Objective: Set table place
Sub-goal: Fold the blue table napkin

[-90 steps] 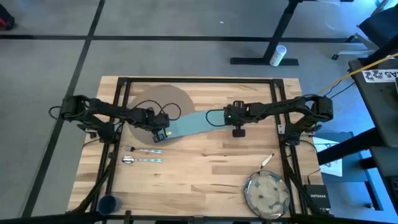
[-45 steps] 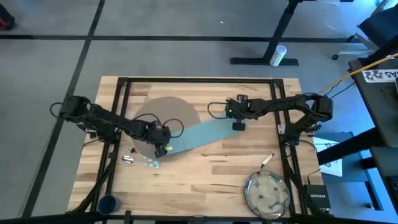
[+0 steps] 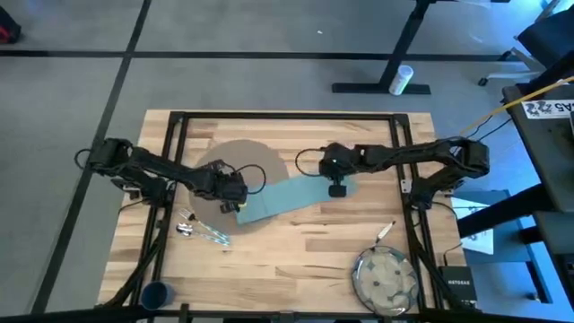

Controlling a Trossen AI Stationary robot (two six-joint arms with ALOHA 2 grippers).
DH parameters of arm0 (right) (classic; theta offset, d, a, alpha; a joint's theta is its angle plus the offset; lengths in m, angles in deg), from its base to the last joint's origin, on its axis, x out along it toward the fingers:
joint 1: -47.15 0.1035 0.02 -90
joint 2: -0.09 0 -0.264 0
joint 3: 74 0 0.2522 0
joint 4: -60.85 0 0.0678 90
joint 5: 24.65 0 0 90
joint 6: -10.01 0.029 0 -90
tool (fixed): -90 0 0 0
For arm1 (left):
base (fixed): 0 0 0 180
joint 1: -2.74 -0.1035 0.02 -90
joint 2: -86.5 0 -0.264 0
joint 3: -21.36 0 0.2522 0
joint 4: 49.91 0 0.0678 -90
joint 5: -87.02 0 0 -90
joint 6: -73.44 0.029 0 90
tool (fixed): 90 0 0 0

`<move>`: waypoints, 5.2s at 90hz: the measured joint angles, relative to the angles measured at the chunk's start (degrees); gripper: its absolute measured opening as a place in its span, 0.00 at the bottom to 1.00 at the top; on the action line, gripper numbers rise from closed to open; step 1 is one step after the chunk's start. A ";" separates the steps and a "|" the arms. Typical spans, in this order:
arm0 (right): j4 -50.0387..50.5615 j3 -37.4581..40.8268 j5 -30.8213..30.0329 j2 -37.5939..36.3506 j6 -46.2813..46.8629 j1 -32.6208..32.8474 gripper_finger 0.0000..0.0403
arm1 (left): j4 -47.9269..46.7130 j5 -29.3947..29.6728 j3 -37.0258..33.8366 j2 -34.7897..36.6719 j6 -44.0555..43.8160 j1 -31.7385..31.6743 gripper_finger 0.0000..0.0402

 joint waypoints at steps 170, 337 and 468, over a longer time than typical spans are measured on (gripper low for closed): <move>-33.85 -19.03 6.17 28.33 -6.71 12.77 0.00 | 19.46 -0.20 -10.34 0.15 17.00 -20.57 0.00; 2.26 -18.02 16.35 19.97 -19.48 23.62 0.00 | 24.01 -4.38 -10.42 0.22 22.28 -33.77 0.00; -3.05 4.52 -28.18 4.85 10.90 1.85 0.00 | 29.21 -10.59 -10.42 0.15 22.37 -33.59 0.00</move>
